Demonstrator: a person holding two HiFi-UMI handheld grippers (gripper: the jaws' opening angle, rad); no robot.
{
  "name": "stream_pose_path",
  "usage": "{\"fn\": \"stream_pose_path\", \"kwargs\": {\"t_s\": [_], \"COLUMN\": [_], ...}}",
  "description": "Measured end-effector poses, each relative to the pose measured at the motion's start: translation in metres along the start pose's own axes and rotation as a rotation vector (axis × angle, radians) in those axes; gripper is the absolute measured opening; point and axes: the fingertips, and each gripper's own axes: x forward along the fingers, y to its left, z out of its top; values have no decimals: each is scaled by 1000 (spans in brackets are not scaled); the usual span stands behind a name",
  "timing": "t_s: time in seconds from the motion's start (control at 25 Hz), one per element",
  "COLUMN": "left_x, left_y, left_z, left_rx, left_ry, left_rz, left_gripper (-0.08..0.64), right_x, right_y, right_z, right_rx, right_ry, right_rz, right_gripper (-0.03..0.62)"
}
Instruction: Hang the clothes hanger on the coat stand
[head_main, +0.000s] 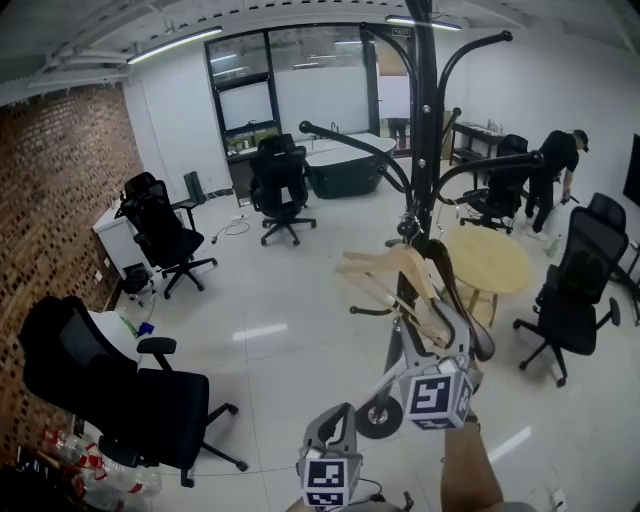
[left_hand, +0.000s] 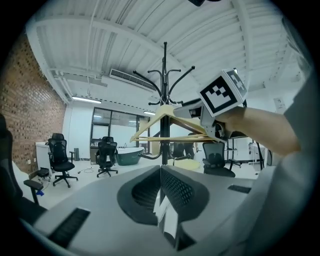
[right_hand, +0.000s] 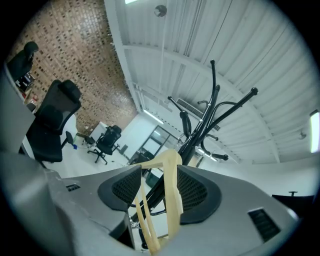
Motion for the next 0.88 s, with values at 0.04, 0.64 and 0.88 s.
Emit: {"fn": "stream_pose_path", "kwargs": {"t_s": [0.04, 0.64, 0.88], "left_x": [-7, -80, -75], "left_y": [2, -64, -206], "left_z": [1, 8, 20], "left_rx": [-1, -39, -8], "left_ry": [-13, -93, -110], "left_rz": [-7, -231, -273], "left_gripper": [18, 17, 17], "right_x": [-10, -191, -284], "right_y": [2, 13, -67], "right_z": [2, -20, -94], "right_rx": [17, 287, 332], "right_ry": [-2, 88, 101], "right_rz": [-19, -117, -126], "right_gripper": [215, 6, 6]}}
